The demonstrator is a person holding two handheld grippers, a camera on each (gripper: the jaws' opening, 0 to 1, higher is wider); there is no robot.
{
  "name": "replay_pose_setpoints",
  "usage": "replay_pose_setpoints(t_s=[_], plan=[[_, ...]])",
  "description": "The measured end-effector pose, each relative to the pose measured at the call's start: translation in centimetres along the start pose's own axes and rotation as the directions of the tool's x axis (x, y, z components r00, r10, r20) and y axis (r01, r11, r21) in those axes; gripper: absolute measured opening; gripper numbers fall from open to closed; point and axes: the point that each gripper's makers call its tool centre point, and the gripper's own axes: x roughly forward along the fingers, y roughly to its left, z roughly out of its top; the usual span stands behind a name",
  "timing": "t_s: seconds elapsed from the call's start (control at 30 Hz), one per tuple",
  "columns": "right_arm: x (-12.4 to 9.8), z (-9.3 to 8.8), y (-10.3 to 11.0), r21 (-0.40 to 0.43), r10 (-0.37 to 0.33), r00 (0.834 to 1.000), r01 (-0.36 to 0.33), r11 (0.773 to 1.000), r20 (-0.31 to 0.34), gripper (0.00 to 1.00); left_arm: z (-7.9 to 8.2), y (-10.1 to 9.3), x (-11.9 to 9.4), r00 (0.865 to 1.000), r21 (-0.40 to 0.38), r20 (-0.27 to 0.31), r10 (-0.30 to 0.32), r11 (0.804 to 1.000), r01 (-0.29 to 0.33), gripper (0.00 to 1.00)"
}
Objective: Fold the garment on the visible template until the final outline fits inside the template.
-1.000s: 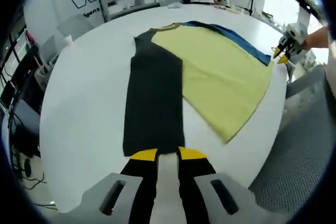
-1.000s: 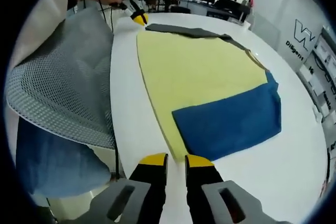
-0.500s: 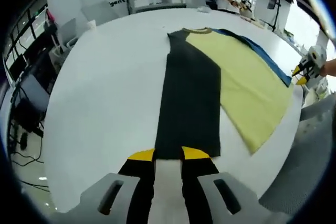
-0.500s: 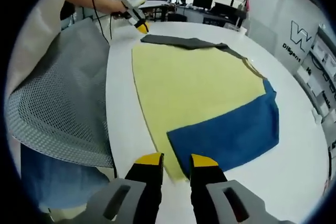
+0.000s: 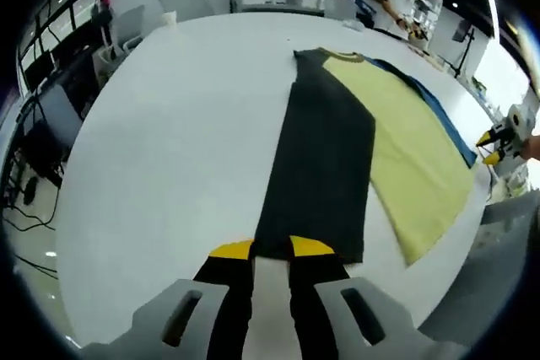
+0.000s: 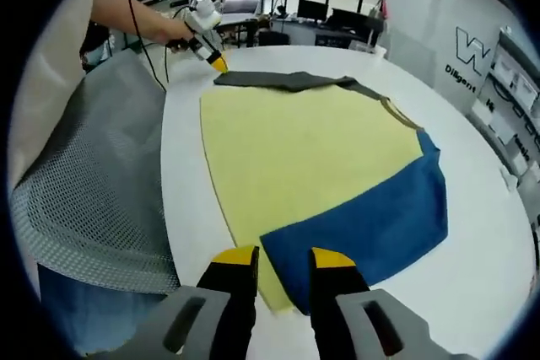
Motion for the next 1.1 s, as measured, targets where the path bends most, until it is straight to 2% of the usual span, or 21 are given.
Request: replay_pose_setpoints(t_s=[0.2,0.27,0.3,0.37,0.53,0.6,0.83,0.97,1.1], plan=[[0.4,0.4,0.2,-0.008,0.007,1.000,-0.007,1.000,0.001,0.18,-0.3,0.6,-0.1,1.000,0.005,-0.015,0.012,1.000,-0.012,0.01],[0.6,0.6,0.2,-0.011,0.011,1.000,-0.011,1.000,0.002,0.18,-0.4,0.9,-0.1,1.000,0.005,-0.016,0.025,1.000,-0.025,0.02],[0.7,0.6,0.3,-0.012,0.012,1.000,-0.012,1.000,0.004,0.18,-0.5,1.1,-0.1,0.999,-0.004,-0.022,0.043,0.999,-0.043,0.07],[0.9,0.8,0.3,-0.013,0.015,1.000,-0.015,1.000,0.002,0.18,0.0,0.6,-0.1,1.000,-0.023,0.005,0.014,1.000,-0.014,0.12],[1.4,1.1,0.2,-0.020,0.020,1.000,-0.020,1.000,0.005,0.18,-0.1,0.1,0.1,1.000,-0.007,0.002,0.013,1.000,-0.013,0.16],[1.6,1.2,0.1,-0.020,0.022,1.000,-0.022,1.000,0.006,0.18,-0.2,0.0,0.3,1.000,0.038,-0.005,0.021,0.999,-0.021,0.14],[2.1,1.7,0.1,-0.028,0.031,0.999,-0.031,0.999,0.007,0.17,0.0,-0.7,0.3,1.000,0.098,-0.015,0.019,0.995,-0.017,0.04],[2.4,2.1,0.1,-0.034,0.036,0.999,-0.036,0.999,0.011,0.17,0.0,-0.7,0.2,1.000,0.101,-0.010,0.018,0.995,-0.017,0.04],[3.1,2.6,0.2,-0.040,0.047,0.999,-0.047,0.998,0.010,0.19,0.3,-0.8,-0.8,1.000,0.087,0.009,0.025,0.996,-0.025,0.04]])
